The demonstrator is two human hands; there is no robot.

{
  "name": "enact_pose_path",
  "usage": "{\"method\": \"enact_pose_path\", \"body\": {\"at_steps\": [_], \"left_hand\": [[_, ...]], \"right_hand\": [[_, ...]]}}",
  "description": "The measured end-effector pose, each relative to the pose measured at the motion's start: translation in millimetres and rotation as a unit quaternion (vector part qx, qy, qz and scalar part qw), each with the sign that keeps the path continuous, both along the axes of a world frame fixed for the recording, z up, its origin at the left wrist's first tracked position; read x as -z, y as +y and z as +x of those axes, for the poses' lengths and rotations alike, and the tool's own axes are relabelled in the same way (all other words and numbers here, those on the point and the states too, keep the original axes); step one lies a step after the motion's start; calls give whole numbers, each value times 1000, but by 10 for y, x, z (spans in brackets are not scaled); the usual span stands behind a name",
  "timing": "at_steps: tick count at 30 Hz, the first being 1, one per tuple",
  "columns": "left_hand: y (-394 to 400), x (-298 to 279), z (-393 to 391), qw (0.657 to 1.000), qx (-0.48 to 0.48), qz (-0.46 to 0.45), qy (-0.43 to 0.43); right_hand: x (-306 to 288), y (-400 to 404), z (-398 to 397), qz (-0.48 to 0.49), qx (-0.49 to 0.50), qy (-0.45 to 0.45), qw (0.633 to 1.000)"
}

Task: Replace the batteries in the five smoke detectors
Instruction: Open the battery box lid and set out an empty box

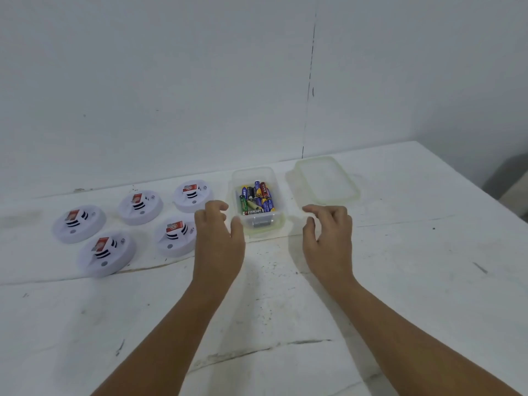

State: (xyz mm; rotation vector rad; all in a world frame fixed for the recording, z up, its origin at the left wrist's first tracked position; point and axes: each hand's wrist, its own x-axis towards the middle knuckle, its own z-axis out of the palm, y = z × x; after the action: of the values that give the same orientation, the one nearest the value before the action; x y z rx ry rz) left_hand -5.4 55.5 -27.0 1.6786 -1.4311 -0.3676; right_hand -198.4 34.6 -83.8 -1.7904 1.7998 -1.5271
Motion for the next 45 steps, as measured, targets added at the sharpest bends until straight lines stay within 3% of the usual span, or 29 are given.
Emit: {"method": "enact_pose_path", "body": {"at_steps": [3,6,9,12,20,25,32,38,42,45], "left_hand": [[175,-103,-211,997,73,-9,28],[228,-133,-465,983,167,52,63],[166,-189,-714,966,195,149,78],[53,-247,-922,939,210,227,150],[-398,-274,-1389,834,120,350,408],[-636,-225,-1602,789,65,373,484],[-660,-71,-1587,760,72,341,549],[-487,-59,-1423,797,39,310,517],[-268,-50,-1269,812,41,309,494],[-127,-38,-1078,835,39,290,466]], "right_hand": [[-174,-79,-216,1,66,0,998],[-388,-231,-418,96,103,-1,990],[-447,-433,-619,192,60,-66,977],[-432,-495,-732,206,-5,-80,975],[-440,-364,-878,231,-34,-102,967],[-508,-367,-914,253,-48,-110,960],[-550,-334,-933,258,1,-96,961],[-547,-363,-1000,205,72,-189,958],[-558,-398,-1005,265,22,-302,915],[-496,-340,-954,304,-16,-291,907]]}}
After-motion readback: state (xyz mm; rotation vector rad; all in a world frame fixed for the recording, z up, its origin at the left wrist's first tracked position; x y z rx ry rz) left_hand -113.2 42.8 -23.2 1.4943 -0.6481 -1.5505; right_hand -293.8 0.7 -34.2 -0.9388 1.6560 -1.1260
